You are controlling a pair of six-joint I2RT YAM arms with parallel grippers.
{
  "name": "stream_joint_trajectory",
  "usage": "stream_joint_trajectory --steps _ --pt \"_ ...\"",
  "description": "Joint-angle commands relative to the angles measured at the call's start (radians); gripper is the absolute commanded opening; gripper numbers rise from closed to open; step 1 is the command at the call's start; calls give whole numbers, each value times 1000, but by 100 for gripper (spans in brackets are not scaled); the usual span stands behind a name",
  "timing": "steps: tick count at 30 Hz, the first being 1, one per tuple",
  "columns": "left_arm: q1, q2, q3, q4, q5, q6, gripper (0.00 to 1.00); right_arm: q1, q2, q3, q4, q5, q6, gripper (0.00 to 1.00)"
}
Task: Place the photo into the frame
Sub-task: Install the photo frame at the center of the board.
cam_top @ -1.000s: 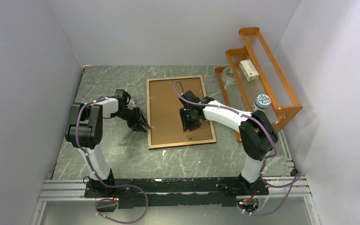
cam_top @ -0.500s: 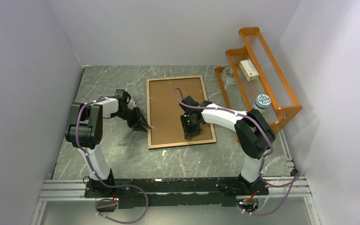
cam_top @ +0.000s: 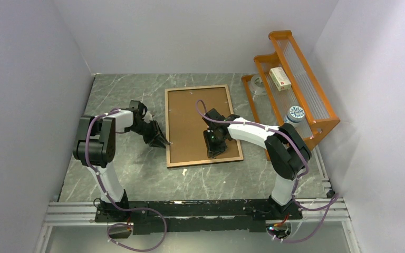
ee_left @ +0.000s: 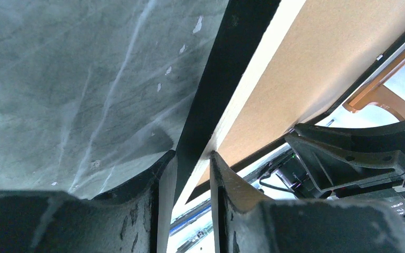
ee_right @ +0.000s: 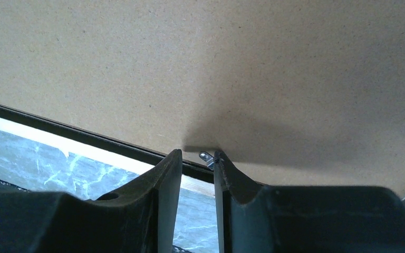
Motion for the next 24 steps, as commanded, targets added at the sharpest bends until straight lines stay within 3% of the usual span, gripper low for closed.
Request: stream_joint_trajectory --steps 1,7,12,24 --pt "0 12 -8 9 -30 4 34 11 3 -18 -17 -44 3 32" --pt "0 13 -8 8 -33 1 34 12 18 -10 -43 -55 17 35" --pt "0 14 -9 10 -34 -2 34 11 6 -8 -58 16 41 44" --pt "0 7 16 1 -36 -2 37 8 -58 43 -18 70 61 47"
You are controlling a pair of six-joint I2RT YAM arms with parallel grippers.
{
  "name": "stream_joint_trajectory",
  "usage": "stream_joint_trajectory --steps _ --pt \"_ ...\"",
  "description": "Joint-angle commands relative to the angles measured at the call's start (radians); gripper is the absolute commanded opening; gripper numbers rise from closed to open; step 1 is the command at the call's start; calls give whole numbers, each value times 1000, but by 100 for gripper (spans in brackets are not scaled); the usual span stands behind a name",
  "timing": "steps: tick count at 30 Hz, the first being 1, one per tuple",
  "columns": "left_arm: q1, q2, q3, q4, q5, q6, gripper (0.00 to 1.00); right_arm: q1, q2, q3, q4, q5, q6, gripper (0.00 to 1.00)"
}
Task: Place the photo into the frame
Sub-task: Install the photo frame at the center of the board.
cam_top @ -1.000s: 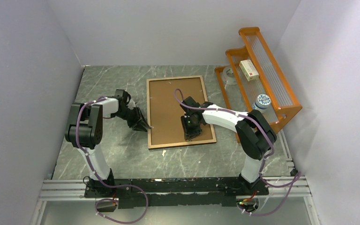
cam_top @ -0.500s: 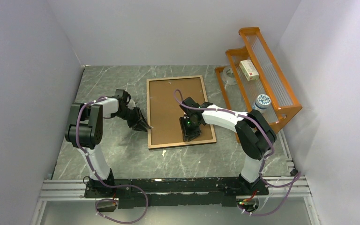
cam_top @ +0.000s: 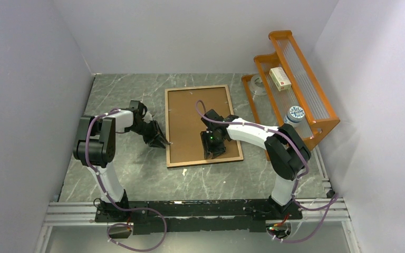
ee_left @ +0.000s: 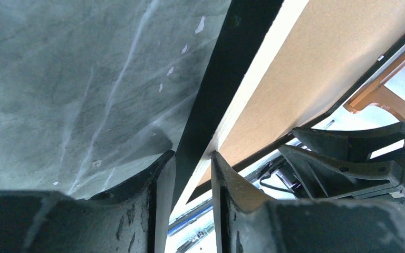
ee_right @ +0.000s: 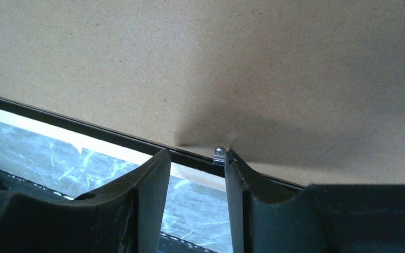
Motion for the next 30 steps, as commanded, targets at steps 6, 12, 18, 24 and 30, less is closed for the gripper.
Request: stream_joint_trajectory --steps 6,12,18,24,30 --pt "1 8 118 -40 -82 20 50 -57 -72 129 59 204 55 50" --pt "3 48 298 -63 -167 38 58 -150 25 256 194 159 97 51" --pt "3 147 440 -23 -187 31 62 -200 196 447 318 100 88 49" --pt "3 272 528 15 -141 30 54 -215 397 645 423 62 79 46" --pt "4 338 548 6 -112 40 41 -220 553 813 528 51 63 44"
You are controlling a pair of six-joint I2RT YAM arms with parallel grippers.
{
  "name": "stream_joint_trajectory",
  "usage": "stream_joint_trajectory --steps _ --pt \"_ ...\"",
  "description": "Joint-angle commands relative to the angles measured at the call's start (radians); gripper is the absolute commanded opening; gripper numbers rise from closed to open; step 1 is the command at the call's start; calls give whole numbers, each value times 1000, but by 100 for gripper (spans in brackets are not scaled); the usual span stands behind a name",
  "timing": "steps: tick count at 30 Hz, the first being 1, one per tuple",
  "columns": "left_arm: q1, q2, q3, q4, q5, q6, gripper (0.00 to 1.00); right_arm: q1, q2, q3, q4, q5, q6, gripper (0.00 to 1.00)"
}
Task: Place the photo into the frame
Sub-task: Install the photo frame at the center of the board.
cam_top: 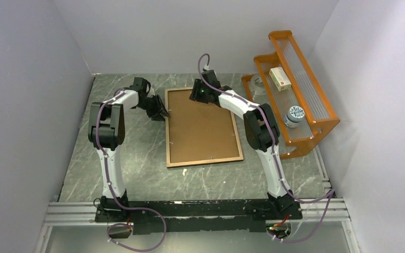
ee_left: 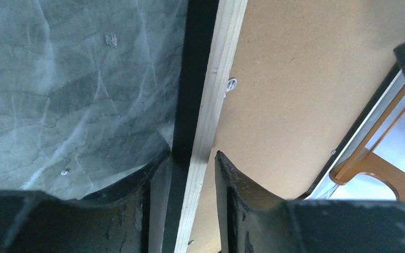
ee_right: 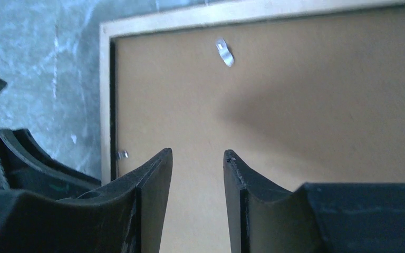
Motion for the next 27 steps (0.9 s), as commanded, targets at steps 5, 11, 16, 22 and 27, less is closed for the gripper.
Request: stream_joint_trajectory --steps 5,11,16,22,27 --pt "-1 45 -4 -12 25 24 31 -7 142 197 180 -4 -25 44" --pt "-1 33 -58 -26 10 45 25 -14 214 240 219 -21 -38 44" --pt "-1 24 -72 -41 4 60 24 -17 261 263 234 -52 -36 44" --pt "-1 22 -87 -57 6 76 24 -22 322 328 230 -35 -49 44" --pt "-1 15 -105 -58 5 79 24 -31 354 378 183 -8 -61 44"
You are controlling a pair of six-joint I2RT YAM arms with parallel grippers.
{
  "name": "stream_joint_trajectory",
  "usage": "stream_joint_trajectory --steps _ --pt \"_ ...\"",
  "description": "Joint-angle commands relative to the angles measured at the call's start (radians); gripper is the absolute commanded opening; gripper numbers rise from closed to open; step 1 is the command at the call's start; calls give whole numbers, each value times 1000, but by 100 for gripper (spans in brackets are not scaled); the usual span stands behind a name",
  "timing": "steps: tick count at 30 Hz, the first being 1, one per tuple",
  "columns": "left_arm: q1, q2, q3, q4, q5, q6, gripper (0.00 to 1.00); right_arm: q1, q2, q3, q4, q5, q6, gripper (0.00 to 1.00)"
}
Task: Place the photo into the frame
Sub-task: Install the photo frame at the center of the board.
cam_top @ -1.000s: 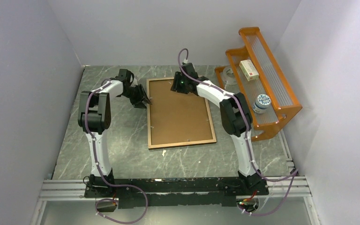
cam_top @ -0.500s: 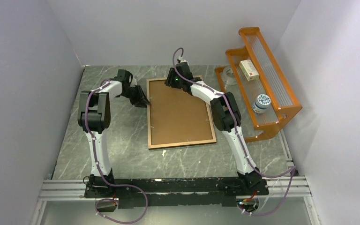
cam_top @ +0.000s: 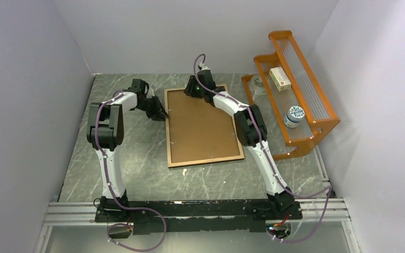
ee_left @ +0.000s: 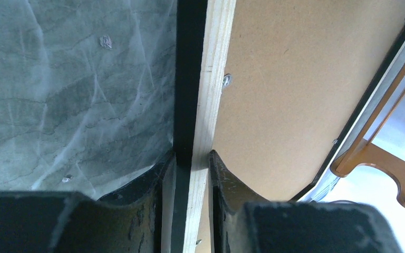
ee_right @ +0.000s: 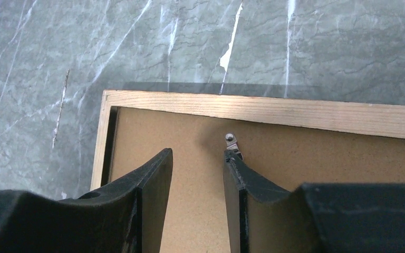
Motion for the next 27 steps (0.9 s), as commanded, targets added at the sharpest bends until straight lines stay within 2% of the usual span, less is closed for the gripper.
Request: stream_joint_trajectory --steps 1,11,19,27 --pt "-14 18 -64 -117 -41 45 24 -13 36 56 -6 50 -35 43" --pt "-14 28 -66 -126 -53 50 24 -19 41 82 -25 145 -106 42" --pt "-14 32 -61 -132 -53 56 24 -36 73 117 -7 40 -72 42" --pt "-14 34 -59 -134 -57 55 24 -37 -54 -36 28 60 12 43"
